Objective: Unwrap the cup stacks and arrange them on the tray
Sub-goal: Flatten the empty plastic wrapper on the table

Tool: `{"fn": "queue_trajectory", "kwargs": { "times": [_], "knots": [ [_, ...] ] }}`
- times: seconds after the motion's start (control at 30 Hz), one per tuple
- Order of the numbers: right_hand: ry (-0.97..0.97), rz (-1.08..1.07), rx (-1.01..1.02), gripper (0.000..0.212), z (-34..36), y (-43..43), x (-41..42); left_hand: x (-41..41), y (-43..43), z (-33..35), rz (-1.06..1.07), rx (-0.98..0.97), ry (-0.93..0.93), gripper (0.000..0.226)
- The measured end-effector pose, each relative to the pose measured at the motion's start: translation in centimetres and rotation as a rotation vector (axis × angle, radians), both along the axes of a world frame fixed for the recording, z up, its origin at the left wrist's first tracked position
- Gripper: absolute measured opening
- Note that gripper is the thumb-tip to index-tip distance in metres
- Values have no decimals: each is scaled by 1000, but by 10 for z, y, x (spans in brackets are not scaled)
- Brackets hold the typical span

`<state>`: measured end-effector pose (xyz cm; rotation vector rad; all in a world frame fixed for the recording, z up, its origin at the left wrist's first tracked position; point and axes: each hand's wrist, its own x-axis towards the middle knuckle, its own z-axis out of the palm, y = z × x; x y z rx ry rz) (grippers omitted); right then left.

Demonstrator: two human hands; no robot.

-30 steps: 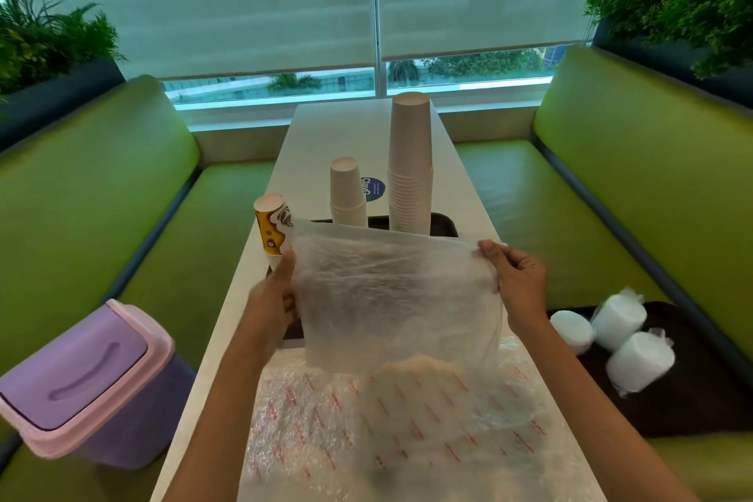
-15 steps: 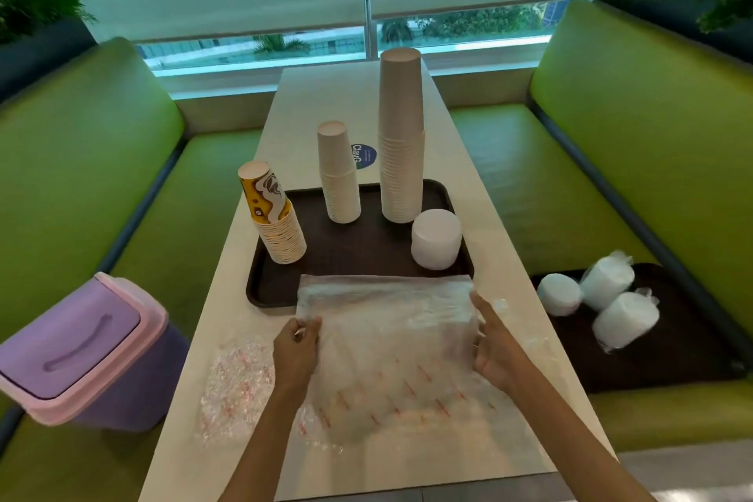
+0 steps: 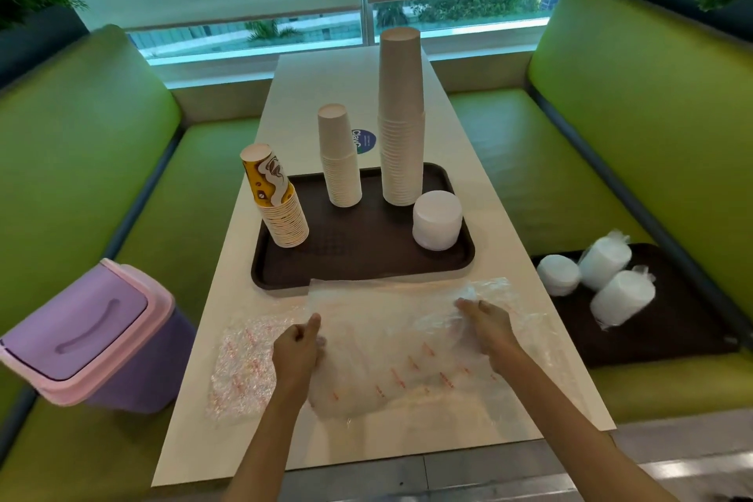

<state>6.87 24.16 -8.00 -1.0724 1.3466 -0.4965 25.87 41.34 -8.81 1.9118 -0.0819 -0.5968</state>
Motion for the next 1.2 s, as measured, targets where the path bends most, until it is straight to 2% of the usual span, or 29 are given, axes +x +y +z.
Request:
{"fn": "queue_trajectory", "kwargs": {
  "times": [0.07,0.2,0.37,0.43,0.57,0.63,0.67,0.73,0.9,1.1,1.2],
  "knots": [
    [59,40,-188,24,-2,4,-1,-2,3,-3,15,14,-24,32],
    [184,111,-450,23,-6,12,2,-7,2,0,-19,81,-204,17],
    [167,140,-558,17,-2,5,-1,1,5,1,-79,137,-392,15],
    [170,174,-496,20,0,1,-5,5,6,-2,-96,167,-423,18],
    [141,114,-54,39,4,1,-12,8,10,-8,-77,189,-385,25],
    [167,152,58,35,0,5,-17,7,11,-9,-73,205,-355,28],
    [173,182,47,33,-4,7,-21,6,11,-9,-77,215,-329,29],
    [163,216,-44,28,-10,10,-24,5,12,-9,-89,249,-266,32],
    [217,236,-190,35,-14,19,-23,-6,17,-9,-92,280,-203,40],
    [393,268,-548,46,-23,25,-27,-13,30,-11,-102,252,-386,25],
    [472,328,-644,44,-21,32,-30,-14,38,-14,-134,280,-478,21]
  ]
}}
